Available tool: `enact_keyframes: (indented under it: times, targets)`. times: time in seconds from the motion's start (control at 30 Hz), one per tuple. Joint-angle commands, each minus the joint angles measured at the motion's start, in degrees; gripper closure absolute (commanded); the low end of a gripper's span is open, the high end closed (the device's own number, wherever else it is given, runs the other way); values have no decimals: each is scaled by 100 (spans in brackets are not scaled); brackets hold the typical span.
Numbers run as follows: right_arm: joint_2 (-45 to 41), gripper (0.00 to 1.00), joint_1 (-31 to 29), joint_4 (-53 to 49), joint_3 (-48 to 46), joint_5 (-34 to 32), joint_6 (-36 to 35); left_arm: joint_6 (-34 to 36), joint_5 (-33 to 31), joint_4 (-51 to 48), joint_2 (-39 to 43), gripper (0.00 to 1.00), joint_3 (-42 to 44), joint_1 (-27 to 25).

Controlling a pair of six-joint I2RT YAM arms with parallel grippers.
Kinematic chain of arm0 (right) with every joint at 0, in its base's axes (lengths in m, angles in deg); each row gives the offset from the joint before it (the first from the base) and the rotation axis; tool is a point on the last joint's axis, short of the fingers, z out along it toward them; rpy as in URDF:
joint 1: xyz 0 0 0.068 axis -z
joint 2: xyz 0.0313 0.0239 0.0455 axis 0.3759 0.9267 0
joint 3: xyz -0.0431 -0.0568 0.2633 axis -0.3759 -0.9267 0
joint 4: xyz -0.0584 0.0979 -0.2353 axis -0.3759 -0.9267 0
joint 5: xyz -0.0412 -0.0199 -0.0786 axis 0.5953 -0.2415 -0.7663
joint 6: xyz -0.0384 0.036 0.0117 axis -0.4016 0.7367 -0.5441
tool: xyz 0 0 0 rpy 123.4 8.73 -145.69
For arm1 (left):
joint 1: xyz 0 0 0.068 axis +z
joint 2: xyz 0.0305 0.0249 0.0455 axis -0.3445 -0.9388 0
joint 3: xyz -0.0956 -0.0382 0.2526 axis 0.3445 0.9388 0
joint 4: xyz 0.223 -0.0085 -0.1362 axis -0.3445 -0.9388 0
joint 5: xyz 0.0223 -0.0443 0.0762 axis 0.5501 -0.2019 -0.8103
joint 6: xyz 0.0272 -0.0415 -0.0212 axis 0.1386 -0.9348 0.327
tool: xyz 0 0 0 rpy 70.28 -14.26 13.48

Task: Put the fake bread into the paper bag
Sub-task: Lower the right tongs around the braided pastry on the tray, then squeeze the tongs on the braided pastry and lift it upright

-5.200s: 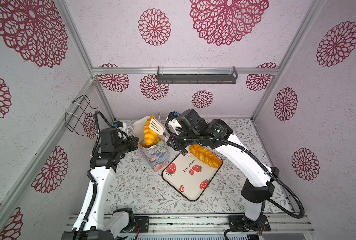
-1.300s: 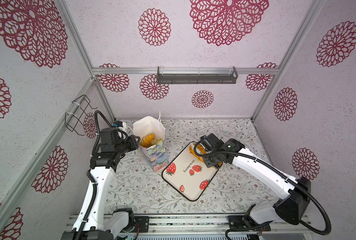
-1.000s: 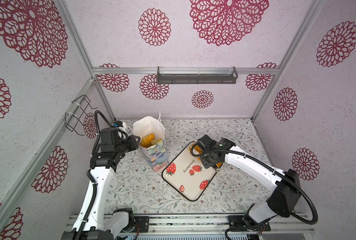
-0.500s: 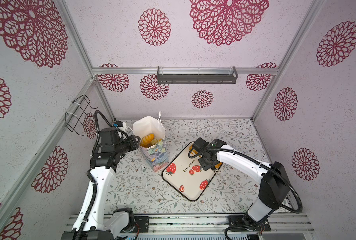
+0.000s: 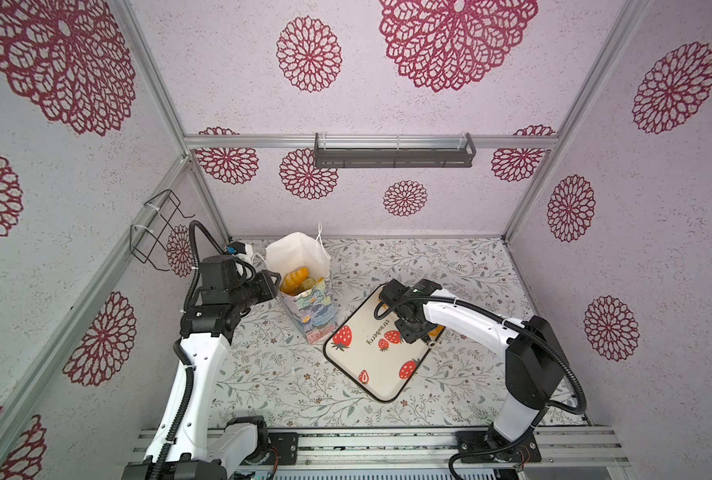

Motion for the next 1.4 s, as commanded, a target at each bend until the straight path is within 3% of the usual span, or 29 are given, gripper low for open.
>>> enact_keyframes:
  times: [0.0,0.23,0.6,1.03,1.37]
  targets:
    - [150,52,-66,-206,271,-417,74,50,18,37,118,65,-140,-47]
    - [447,53,-128,-257,458,-517,54,50,17,38,127,65,-140,-53]
    - [212,71,-196,-265,517,-620,124,59,9,40,151,65,-140,-54]
    - [-580,75,-543,-573,714,-767,537,68,-18,39,132,65,-140,-45]
    - [-1598,76,-705,-419,1100,-398,851,85,-67,29,92,65,-140,-54]
